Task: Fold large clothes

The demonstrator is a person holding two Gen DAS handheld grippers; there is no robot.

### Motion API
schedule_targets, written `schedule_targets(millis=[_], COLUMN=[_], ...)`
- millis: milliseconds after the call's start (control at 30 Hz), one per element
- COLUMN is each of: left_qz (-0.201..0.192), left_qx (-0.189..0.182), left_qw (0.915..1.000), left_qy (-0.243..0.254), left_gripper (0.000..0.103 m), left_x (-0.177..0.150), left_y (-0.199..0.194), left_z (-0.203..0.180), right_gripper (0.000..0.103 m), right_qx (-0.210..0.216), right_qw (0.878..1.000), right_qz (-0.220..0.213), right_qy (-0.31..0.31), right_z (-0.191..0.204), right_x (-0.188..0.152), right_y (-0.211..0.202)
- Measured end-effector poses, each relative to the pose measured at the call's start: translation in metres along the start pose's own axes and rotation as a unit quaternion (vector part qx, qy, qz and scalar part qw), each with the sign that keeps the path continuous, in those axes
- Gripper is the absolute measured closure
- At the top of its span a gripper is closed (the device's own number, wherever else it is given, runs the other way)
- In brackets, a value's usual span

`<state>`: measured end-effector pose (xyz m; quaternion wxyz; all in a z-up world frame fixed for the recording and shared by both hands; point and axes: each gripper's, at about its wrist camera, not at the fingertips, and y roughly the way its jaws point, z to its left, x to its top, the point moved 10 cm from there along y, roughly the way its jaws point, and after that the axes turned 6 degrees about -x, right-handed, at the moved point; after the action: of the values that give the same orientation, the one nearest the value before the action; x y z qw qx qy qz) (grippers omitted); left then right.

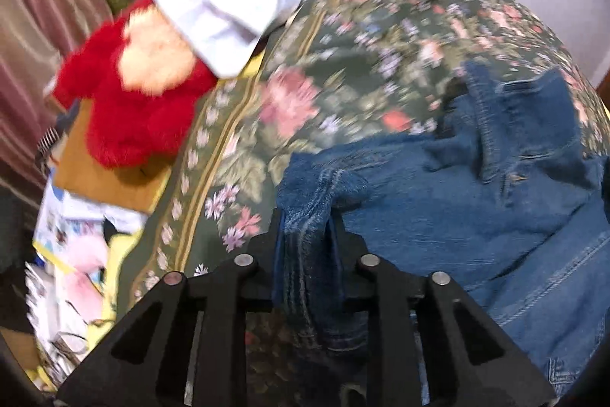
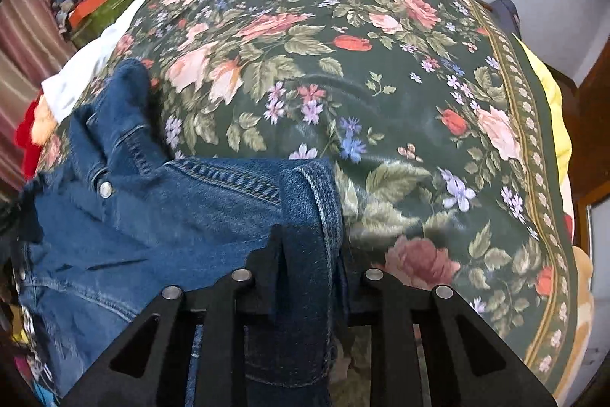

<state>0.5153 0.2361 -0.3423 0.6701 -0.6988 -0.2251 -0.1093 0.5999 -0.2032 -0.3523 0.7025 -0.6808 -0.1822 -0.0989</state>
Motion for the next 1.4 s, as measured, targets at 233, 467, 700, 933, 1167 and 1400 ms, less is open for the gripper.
schedule_targets(millis=[233, 467, 700, 933, 1167, 1400], left_qz=[-0.014, -0.001, -0.033, -0.115, -0.17, -0.146], left_qx=[0.009, 0.027, 0.023, -0.001, -0.011, -0.039], left_qw=[0.9998, 0.9994, 0.9985, 0.9902, 0.979, 0.9846], left_qy=[0.01, 0.022, 0.037, 0.08, 0.112, 0.088], left_gripper=[0.072, 0.054, 0.049, 0.034, 0.009, 0.005], left_x=[-0.007, -0.014, -0.02, -0.029, -0.062, -0.116], left_y=[0.0, -0.013, -0.076, -0.169, -0.238, -0.247], left_z=[0.0, -0.002, -0.011, -0.046, -0.071, -0.063], right_gripper=[0.08, 0.023, 0.022, 0.021, 0.004, 0.003], right_qx=[-0.008, -0.092, -0.044, -0.015, 0.011, 0.015], right_qw=[0.999, 0.994, 0.998, 0.996, 0.989, 0.988], right_qz=[-0.002, -0.016, -0.027, -0.081, -0.135, -0.133], right_qy=[-0.049, -0.054, -0.026, -0.034, -0.065, -0.082], right_z=[-0.001, -0.026, -0.023, 0.005, 0.041, 0.06], right_x=[-0.013, -0.024, -0.037, -0.06, -0.103, -0.16], right_y=[-0.008, -0.031, -0.093, -0.185, -0.261, -0.282])
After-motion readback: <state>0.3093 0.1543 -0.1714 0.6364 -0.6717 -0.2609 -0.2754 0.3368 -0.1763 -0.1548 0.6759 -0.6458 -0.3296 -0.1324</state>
